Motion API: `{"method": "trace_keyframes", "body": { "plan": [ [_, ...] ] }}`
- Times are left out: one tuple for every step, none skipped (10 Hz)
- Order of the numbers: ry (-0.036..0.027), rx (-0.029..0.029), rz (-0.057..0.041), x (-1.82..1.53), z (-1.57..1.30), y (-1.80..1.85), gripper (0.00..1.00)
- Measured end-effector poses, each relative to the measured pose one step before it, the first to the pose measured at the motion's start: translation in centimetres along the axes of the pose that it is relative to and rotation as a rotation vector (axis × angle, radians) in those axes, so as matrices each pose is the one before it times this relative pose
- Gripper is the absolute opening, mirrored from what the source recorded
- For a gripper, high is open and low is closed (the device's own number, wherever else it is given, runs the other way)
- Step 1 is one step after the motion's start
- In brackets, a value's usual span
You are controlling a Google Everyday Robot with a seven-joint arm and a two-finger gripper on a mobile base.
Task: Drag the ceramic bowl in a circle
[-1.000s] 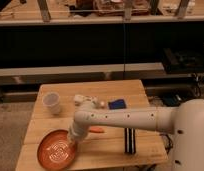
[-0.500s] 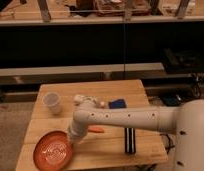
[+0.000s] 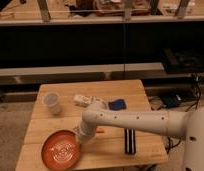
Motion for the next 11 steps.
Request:
{"method": "trace_keyframes", "body": {
  "plan": [
    [-0.00448,-0.00784,0.03687,-0.455,-0.034,1.644,0.00],
    [-0.00147,-0.00870,0.05403,-0.258,-0.267,1.831,0.00],
    [0.00391,-0.01276,0.05049,0.221,-0.246,1.654,0.00],
    [0.01515,-0.01952,0.05323,1.150,-0.574,1.252,0.00],
    [0.01756,-0.00678,0.03248,1.315,-0.380,0.285,0.00],
    [0.01267,-0.01399,0.03022,1.371,-0.384,0.254,0.00],
    [0.02318,-0.01470,0.04311,2.246,-0.555,-0.022,0.00],
    [0.01822,-0.00454,0.03185,1.708,-0.546,-0.427,0.00],
    [0.01479,-0.00410,0.01694,1.474,-0.519,-0.644,0.00],
    [0.01288,-0.00520,0.00225,1.098,-0.253,-0.625,0.00],
    [0.00977,0.01122,-0.00935,0.674,-0.274,-2.012,0.00]
  ]
}}
